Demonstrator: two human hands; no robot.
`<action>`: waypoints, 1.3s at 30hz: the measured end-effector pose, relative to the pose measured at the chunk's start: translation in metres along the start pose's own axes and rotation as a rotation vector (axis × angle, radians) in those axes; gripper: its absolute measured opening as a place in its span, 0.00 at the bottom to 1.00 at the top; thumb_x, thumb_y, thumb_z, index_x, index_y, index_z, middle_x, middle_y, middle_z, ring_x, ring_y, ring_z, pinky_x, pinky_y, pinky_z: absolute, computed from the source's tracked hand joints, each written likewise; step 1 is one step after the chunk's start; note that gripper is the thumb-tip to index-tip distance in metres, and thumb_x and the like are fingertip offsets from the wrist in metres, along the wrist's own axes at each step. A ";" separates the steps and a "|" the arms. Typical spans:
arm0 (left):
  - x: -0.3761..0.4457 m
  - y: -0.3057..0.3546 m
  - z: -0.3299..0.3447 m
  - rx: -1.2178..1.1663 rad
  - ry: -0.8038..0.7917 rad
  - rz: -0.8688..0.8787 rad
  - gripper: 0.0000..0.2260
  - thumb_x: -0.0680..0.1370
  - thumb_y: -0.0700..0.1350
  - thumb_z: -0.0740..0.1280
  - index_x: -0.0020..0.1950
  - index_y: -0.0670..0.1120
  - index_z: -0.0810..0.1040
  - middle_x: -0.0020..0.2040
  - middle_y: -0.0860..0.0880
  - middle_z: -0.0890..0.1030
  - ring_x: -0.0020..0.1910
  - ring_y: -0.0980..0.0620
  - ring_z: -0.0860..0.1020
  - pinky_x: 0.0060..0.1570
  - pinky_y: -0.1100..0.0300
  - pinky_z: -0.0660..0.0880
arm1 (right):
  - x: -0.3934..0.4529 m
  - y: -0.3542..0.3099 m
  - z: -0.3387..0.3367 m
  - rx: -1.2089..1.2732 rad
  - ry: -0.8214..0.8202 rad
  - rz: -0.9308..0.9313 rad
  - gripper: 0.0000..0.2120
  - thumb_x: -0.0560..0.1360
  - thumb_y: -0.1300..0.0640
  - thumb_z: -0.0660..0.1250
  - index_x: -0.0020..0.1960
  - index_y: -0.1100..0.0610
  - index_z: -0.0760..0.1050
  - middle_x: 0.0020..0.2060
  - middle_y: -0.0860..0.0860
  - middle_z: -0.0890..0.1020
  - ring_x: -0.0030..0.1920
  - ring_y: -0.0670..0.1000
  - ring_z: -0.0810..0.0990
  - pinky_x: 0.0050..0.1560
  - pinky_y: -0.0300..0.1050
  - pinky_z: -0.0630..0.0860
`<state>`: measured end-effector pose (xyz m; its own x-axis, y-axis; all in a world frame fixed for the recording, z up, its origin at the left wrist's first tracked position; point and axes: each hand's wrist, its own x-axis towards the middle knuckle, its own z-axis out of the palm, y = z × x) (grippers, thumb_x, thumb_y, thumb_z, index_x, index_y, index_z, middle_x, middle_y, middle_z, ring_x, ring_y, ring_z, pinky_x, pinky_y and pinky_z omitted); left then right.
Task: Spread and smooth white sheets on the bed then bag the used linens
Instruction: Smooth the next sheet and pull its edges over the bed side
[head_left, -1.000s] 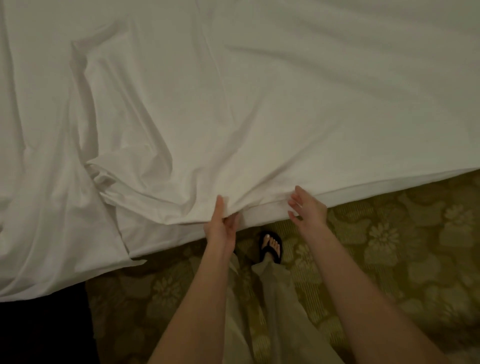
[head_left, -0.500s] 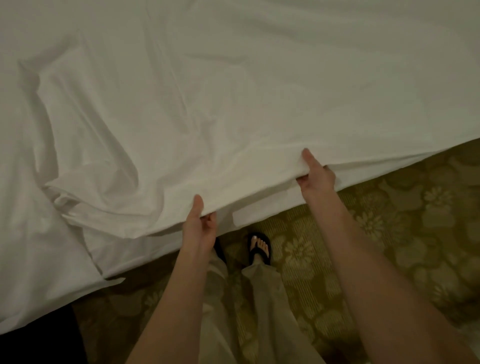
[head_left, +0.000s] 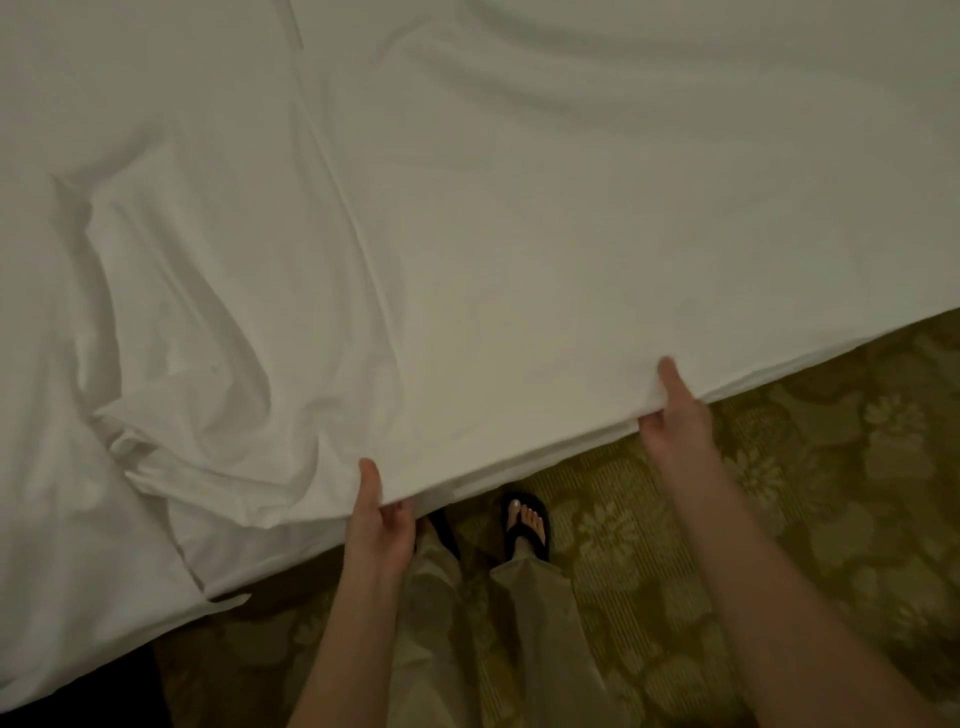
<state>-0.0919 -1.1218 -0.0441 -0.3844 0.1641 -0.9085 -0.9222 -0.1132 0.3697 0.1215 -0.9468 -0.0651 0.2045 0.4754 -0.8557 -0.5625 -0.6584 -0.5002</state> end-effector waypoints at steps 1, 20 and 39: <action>-0.001 -0.002 -0.004 0.021 0.017 0.013 0.05 0.80 0.43 0.65 0.53 0.44 0.78 0.46 0.48 0.85 0.40 0.55 0.84 0.35 0.64 0.80 | -0.001 0.005 -0.004 -0.017 0.037 0.013 0.15 0.75 0.60 0.70 0.59 0.63 0.75 0.58 0.57 0.80 0.51 0.51 0.81 0.47 0.45 0.82; 0.028 0.057 -0.053 -0.119 0.100 0.031 0.07 0.79 0.41 0.66 0.57 0.43 0.77 0.53 0.47 0.82 0.50 0.52 0.80 0.50 0.59 0.78 | -0.052 0.132 0.029 0.040 -0.066 0.208 0.17 0.75 0.55 0.70 0.63 0.57 0.76 0.59 0.54 0.81 0.56 0.50 0.81 0.59 0.46 0.78; 0.054 0.157 -0.138 0.016 -0.100 -0.064 0.09 0.77 0.42 0.69 0.56 0.43 0.79 0.51 0.47 0.82 0.47 0.53 0.79 0.48 0.62 0.76 | -0.154 0.279 0.067 -0.361 -0.110 0.167 0.14 0.78 0.59 0.66 0.62 0.61 0.71 0.54 0.58 0.79 0.50 0.53 0.80 0.46 0.45 0.77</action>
<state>-0.2517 -1.2662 -0.0624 -0.3259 0.2676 -0.9067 -0.9454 -0.0838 0.3150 -0.1208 -1.1646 -0.0642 0.0364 0.3914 -0.9195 -0.2590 -0.8850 -0.3869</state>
